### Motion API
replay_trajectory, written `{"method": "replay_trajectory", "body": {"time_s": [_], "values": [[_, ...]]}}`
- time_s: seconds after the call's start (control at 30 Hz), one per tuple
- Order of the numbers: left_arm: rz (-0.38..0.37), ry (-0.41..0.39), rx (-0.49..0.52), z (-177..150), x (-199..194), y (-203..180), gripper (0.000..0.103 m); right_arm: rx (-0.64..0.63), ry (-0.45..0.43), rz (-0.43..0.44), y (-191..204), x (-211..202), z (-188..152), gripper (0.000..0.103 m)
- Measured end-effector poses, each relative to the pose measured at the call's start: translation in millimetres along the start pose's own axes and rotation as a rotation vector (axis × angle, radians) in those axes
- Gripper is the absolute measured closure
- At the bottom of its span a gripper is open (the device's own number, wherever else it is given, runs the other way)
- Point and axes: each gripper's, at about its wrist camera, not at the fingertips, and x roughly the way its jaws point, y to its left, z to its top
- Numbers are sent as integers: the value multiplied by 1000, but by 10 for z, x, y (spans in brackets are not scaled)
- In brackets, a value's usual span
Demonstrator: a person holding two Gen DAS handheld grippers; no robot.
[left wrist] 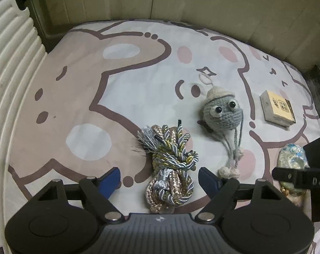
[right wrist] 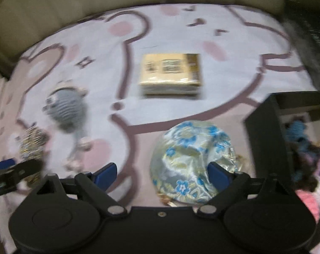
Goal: Organize objects
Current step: 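Lower left tool toward twisted rope bundle while right tool lowers toward blue floral pouch, then grasp rope bundle with left tool while right tool grasps blue floral pouch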
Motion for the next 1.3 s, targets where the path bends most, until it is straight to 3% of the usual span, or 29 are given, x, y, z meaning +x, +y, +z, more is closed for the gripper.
{"method": "replay_trajectory", "body": {"time_s": [0.17, 0.27, 0.33, 0.4, 0.47, 0.7, 0.9, 1.0, 1.1, 1.3], "values": [[-25, 8, -24, -3, 14, 51, 28, -37, 22, 103, 167, -17, -17, 14], [-28, 7, -29, -5, 14, 59, 29, -60, 29, 141, 226, -59, -25, 24], [-27, 8, -26, -7, 16, 54, 30, -43, -12, 108, 218, -121, 3, 24], [-27, 12, -19, -10, 22, 49, 32, -33, -84, 42, 193, -182, 27, 13], [-23, 20, -11, -13, 40, 42, 34, -24, -118, -8, 167, -190, 30, 10], [8, 47, -4, -23, 132, 51, 35, -61, -34, 9, 184, 53, -37, 6], [35, 43, 25, -16, 164, -4, 35, -131, 7, -67, 265, 204, -87, 5], [53, 28, 55, -3, 156, -40, 50, -119, 16, -67, 218, 233, -68, 5], [53, 16, 59, 18, 140, -44, 69, -106, 30, -41, 202, 211, -23, 15], [38, 4, 45, 24, 83, -33, 69, -141, 46, -20, 253, 130, -16, 19]]}}
